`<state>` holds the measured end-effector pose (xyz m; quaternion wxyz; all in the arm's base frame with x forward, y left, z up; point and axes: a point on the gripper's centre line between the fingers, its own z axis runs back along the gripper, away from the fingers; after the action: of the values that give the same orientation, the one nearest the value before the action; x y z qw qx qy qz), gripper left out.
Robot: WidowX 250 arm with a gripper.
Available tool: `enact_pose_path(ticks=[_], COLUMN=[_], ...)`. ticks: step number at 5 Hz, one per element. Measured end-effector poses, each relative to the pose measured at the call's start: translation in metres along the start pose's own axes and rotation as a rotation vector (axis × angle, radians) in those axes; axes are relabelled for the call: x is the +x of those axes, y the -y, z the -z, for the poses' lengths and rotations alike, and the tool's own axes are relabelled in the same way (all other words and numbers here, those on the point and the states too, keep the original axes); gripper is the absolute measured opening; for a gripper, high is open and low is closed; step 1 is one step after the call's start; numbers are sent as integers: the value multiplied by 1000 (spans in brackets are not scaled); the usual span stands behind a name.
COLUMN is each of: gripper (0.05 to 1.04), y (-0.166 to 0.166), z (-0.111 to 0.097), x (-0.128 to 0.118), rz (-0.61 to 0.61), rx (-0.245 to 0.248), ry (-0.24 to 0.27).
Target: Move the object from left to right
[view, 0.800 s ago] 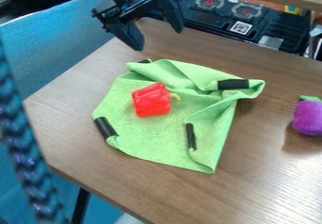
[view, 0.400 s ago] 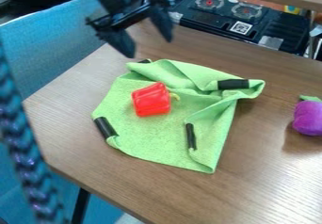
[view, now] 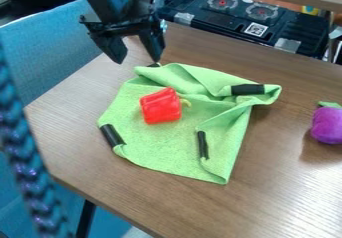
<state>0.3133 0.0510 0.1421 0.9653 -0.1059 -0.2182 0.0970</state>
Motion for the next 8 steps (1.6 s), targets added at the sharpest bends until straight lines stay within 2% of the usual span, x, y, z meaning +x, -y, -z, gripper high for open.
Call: enact_pose_path(ticks=[1, 2, 4, 5, 6, 7, 8], gripper=[1001, 1000, 1001, 1001, 1001, 1001, 1000], y=[-3, -4, -9, -22, -24, -13, -8], z=[-2, 2, 42, 52, 63, 83, 95], x=[9, 22, 10, 5, 1, -8, -13], rz=[319, 559, 993, 1087, 1112, 1116, 1102], rx=[81, -29, -203, -247, -213, -181, -181], ry=[-95, -127, -188, -166, -134, -69, -50])
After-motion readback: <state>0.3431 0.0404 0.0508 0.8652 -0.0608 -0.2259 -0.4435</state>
